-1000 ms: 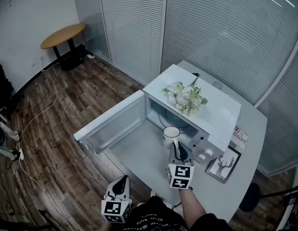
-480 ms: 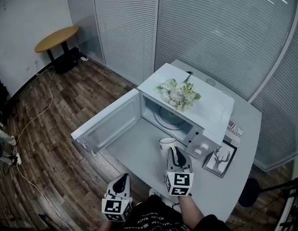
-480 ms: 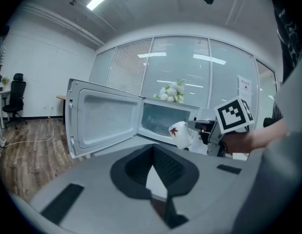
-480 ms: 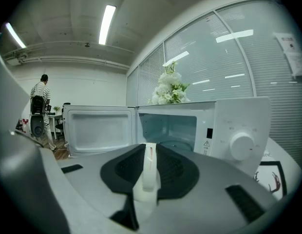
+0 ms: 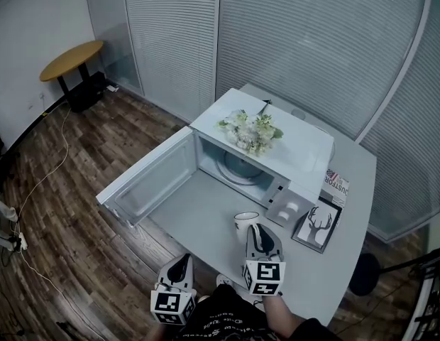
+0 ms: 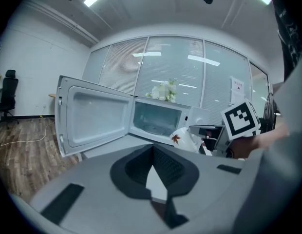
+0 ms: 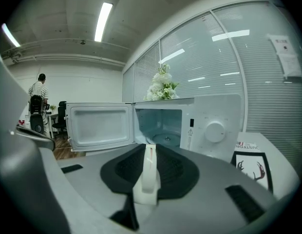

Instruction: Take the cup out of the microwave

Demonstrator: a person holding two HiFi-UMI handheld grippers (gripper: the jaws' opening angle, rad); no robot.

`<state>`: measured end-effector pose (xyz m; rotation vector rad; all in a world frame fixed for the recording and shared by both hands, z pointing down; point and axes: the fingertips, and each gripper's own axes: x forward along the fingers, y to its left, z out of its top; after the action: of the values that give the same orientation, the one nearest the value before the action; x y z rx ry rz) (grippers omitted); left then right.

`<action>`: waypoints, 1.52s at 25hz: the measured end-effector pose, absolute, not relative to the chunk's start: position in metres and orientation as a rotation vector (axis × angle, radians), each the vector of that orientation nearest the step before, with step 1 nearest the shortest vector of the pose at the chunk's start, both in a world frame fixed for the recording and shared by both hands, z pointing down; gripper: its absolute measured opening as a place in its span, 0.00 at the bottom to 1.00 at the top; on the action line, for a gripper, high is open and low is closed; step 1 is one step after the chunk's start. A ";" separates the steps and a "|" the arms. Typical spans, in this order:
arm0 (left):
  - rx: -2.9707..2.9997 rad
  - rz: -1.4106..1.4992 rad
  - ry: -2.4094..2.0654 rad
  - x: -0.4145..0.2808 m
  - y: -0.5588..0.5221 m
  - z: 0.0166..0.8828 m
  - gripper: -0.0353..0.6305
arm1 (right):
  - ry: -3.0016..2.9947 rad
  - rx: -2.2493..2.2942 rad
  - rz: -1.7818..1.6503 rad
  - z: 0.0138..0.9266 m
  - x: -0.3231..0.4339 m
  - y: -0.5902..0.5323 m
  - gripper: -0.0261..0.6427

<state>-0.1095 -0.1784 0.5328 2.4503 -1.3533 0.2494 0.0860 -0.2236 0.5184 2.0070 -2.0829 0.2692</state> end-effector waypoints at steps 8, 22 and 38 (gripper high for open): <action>2.475 0.252 -1.318 -0.098 -0.178 0.532 0.06 | -2.036 2.044 0.287 0.524 0.102 -0.210 0.13; 2.484 0.255 -1.302 -0.085 -0.182 0.531 0.06 | -2.015 2.061 0.319 0.537 0.120 -0.210 0.13; 2.496 0.252 -1.298 -0.074 -0.182 0.529 0.06 | -2.014 2.063 0.322 0.536 0.126 -0.199 0.13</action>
<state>-0.0745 -0.1816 0.5285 2.4956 -1.2980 0.2519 0.1265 -0.1990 0.5360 2.0627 -2.0144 0.3217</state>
